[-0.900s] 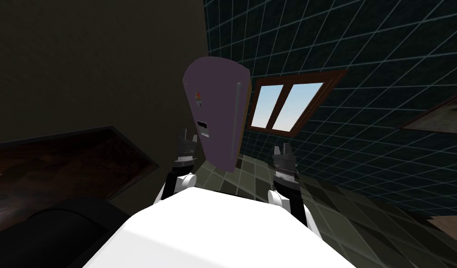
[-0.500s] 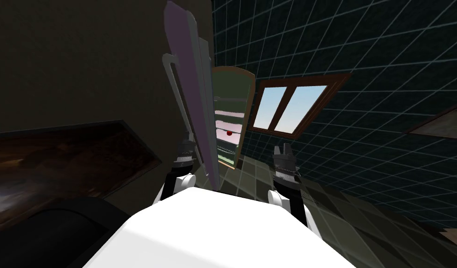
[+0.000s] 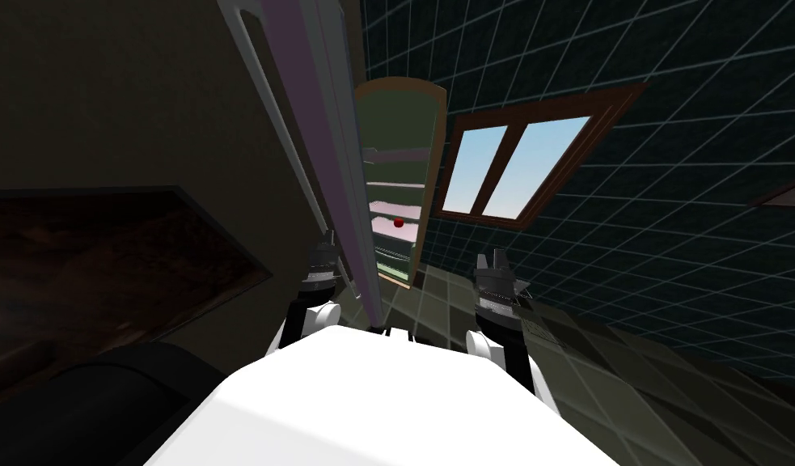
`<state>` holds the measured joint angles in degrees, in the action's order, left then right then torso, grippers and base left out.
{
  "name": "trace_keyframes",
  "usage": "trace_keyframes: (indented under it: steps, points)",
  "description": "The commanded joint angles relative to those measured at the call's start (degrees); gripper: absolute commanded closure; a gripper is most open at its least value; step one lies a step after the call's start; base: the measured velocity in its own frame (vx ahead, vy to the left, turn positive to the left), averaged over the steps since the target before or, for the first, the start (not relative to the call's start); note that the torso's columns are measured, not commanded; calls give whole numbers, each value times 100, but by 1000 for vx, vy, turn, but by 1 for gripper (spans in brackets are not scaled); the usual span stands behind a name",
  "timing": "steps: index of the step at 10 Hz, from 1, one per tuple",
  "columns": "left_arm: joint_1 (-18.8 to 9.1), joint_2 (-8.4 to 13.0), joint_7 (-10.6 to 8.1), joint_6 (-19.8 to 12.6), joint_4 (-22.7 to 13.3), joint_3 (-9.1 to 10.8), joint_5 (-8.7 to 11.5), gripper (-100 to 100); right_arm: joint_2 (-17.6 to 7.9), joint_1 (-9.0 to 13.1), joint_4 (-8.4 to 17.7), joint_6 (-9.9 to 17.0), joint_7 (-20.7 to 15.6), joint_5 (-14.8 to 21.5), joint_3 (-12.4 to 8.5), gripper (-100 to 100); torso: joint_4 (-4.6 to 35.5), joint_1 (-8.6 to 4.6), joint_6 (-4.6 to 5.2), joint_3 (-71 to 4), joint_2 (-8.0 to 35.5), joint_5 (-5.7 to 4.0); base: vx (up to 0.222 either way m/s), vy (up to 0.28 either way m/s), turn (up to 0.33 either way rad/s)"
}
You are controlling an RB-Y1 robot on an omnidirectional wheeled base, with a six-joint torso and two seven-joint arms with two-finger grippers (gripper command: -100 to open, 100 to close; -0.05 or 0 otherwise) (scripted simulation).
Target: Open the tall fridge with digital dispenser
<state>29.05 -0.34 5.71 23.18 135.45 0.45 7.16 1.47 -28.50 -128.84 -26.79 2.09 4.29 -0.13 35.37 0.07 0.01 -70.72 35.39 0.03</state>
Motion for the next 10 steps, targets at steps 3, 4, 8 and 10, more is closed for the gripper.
trace_keyframes:
  steps: [3,4,8,10]
  points:
    - [-11,451,-30,-22,-104,30,45,-100,1,0,3,1,0,0,1,0,660,6,-4,-1357,660,6,4,-16,28]
    - [-17,562,-45,-33,-153,45,66,-100,0,-1,3,1,0,0,0,0,675,9,-1,-1390,665,6,4,-25,54]
    - [-62,913,-167,-122,-567,168,246,-100,1,-1,3,1,0,0,0,0,677,0,-1,-1395,668,6,32,-47,99]
    - [-78,942,-212,-153,-714,212,311,-100,1,-1,3,1,0,0,1,0,662,12,7,-1407,648,15,16,-65,57]
